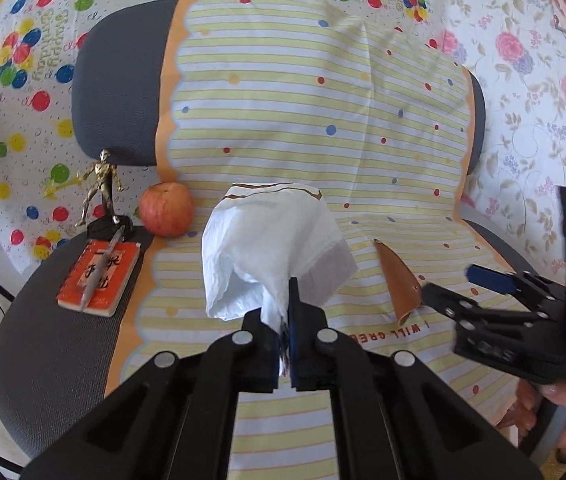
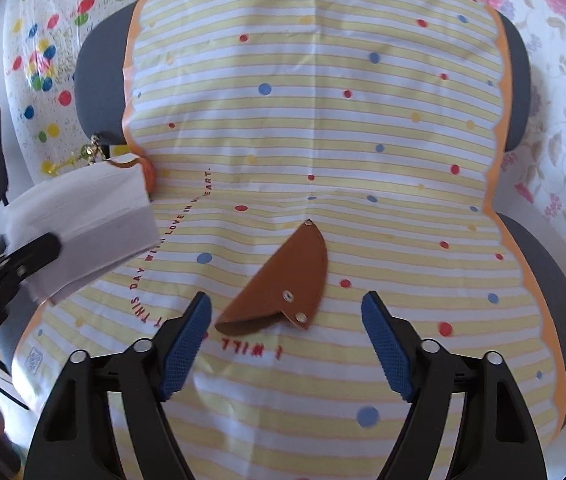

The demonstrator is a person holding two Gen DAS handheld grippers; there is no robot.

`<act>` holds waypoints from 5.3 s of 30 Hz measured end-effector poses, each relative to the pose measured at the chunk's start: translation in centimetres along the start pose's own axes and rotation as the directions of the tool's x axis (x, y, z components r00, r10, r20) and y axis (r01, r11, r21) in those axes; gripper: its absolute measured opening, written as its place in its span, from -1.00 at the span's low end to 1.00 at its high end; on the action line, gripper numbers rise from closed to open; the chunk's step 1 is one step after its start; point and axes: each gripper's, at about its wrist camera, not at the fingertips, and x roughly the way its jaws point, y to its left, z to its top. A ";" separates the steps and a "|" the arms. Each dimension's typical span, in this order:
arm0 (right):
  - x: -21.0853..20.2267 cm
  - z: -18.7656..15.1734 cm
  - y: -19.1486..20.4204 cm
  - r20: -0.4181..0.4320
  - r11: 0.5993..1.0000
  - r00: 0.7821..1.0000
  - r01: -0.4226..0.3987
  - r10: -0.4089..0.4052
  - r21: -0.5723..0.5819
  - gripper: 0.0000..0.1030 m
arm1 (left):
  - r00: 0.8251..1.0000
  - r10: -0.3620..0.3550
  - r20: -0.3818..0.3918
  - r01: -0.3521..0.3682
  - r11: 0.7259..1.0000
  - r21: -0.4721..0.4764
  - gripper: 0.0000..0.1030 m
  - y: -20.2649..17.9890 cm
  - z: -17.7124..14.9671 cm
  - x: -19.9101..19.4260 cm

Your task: Collect trash

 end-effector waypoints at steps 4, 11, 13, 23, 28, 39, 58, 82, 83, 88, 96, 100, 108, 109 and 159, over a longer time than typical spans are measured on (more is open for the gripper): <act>3.3 1.0 1.6 -0.057 0.998 0.996 0.065 -0.066 -0.023 0.26 | 1.000 0.013 -0.009 -0.013 0.999 -0.034 -0.99 1.4 -0.5 0.2; 6.3 0.5 2.1 -0.125 0.988 0.981 0.144 -0.151 -0.059 0.25 | 0.999 -0.031 -0.023 0.029 0.998 -0.055 -0.99 2.0 -1.2 0.5; 5.8 0.1 0.6 -0.137 0.993 0.984 0.115 -0.114 -0.001 0.14 | 0.999 -0.041 -0.021 0.040 0.998 -0.048 -0.99 1.7 -1.3 0.4; -1.3 -3.5 -7.0 -0.075 0.978 0.994 0.098 -0.085 0.183 -0.50 | 0.993 -0.109 -0.035 0.108 0.994 -0.030 -0.99 -0.6 -2.0 -1.2; -6.7 -5.3 -9.6 0.020 0.966 0.999 0.027 -0.033 0.256 -0.51 | 0.990 -0.140 -0.032 0.140 0.990 0.015 -0.99 -3.6 -2.9 -3.6; -19.2 -11.8 -11.3 0.165 0.960 0.985 -0.003 -0.045 0.279 -0.51 | 0.945 -0.327 -0.030 0.327 0.930 0.166 -0.99 -14.1 -6.9 -9.4; -27.3 -26.0 -22.6 0.074 0.799 0.956 0.193 -0.284 0.570 -0.49 | 0.753 -0.509 -0.416 0.649 0.678 0.345 -0.98 -32.3 -16.5 -5.9; -23.1 -25.9 -20.5 0.013 0.838 0.964 0.225 -0.267 0.497 -0.46 | 0.874 -0.428 -0.231 0.483 0.819 0.309 -0.14 -26.9 -13.4 -5.7; -22.5 -25.6 -20.5 -0.006 0.841 0.962 0.240 -0.272 0.485 -0.39 | 0.879 -0.422 -0.221 0.474 0.825 0.307 -0.09 -26.5 -13.2 -5.9; -21.6 -25.3 -19.8 -0.070 0.845 0.946 0.314 -0.316 0.434 0.11 | 0.891 -0.409 -0.197 0.452 0.844 0.288 0.07 -25.0 -12.8 -6.5; -24.1 -24.9 -18.8 -0.043 0.856 0.952 0.291 -0.302 0.426 0.12 | 0.910 -0.367 -0.190 0.410 0.862 0.299 0.26 -24.7 -12.9 -7.0; -24.6 -25.2 -17.5 -0.085 0.871 0.955 0.294 -0.283 0.393 0.16 | 0.919 -0.335 -0.210 0.388 0.865 0.318 0.40 -24.8 -13.4 -7.4; -27.8 -24.3 -15.0 -0.060 0.887 0.959 0.279 -0.277 0.369 0.69 | 0.939 -0.283 -0.194 0.335 0.880 0.337 0.88 -23.6 -12.6 -11.1; -28.4 -23.9 -14.7 -0.050 0.888 0.959 0.279 -0.280 0.367 0.70 | 0.945 -0.263 -0.194 0.316 0.887 0.336 0.88 -23.4 -12.3 -11.5; -31.3 -18.6 -9.0 -0.014 0.938 0.970 0.239 -0.244 0.252 0.76 | 0.992 -0.037 -0.120 0.062 0.976 0.210 0.88 -13.5 -8.7 -18.3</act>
